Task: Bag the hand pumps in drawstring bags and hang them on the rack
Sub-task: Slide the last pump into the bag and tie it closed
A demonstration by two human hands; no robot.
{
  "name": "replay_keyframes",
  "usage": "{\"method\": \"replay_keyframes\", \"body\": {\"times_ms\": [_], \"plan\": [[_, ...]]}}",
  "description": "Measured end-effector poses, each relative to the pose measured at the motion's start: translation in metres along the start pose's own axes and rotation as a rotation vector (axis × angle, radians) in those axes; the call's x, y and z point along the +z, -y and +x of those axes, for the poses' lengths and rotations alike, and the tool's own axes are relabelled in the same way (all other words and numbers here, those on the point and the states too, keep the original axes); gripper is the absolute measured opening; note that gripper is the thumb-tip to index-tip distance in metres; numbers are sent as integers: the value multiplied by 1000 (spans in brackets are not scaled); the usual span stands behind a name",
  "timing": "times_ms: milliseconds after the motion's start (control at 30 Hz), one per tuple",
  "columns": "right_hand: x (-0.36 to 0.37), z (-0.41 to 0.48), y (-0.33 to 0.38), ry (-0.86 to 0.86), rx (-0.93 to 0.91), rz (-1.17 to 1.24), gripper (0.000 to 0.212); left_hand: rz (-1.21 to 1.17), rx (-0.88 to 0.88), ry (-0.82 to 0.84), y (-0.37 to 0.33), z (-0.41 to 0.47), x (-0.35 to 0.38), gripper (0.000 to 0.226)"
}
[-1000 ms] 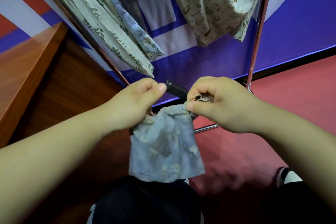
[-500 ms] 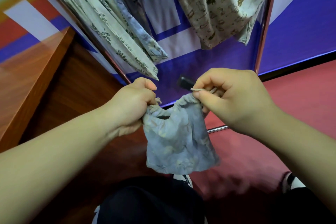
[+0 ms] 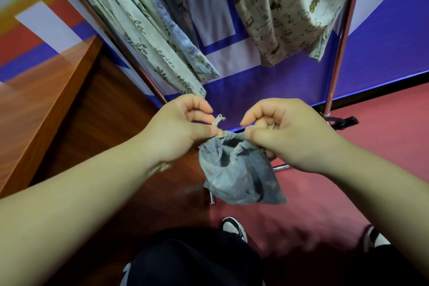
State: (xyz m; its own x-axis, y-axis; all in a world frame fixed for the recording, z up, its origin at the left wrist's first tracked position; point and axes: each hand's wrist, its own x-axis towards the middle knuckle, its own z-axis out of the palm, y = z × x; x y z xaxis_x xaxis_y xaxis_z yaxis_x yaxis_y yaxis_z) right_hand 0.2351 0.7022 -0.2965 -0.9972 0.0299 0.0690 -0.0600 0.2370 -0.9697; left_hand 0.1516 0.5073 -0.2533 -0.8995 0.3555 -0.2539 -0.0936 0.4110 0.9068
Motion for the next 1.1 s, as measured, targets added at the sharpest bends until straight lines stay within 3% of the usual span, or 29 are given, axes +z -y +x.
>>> {"method": "replay_keyframes", "body": {"times_ms": [467,633,733,933,1100], "plan": [[22,9,-6,16,45,-134,15,343,406,119,-13,-21,9,36],[12,10,-4,2,75,-155,17,467,267,130,1,-12,1,38],[8,10,-4,11,106,-109,17,572,201,176,7,-9,0,13],[4,12,-8,31,24,-222,6,552,248,200,6,-10,4,14],[3,10,-3,34,-55,-214,14,571,238,179,5,-8,1,10]]}}
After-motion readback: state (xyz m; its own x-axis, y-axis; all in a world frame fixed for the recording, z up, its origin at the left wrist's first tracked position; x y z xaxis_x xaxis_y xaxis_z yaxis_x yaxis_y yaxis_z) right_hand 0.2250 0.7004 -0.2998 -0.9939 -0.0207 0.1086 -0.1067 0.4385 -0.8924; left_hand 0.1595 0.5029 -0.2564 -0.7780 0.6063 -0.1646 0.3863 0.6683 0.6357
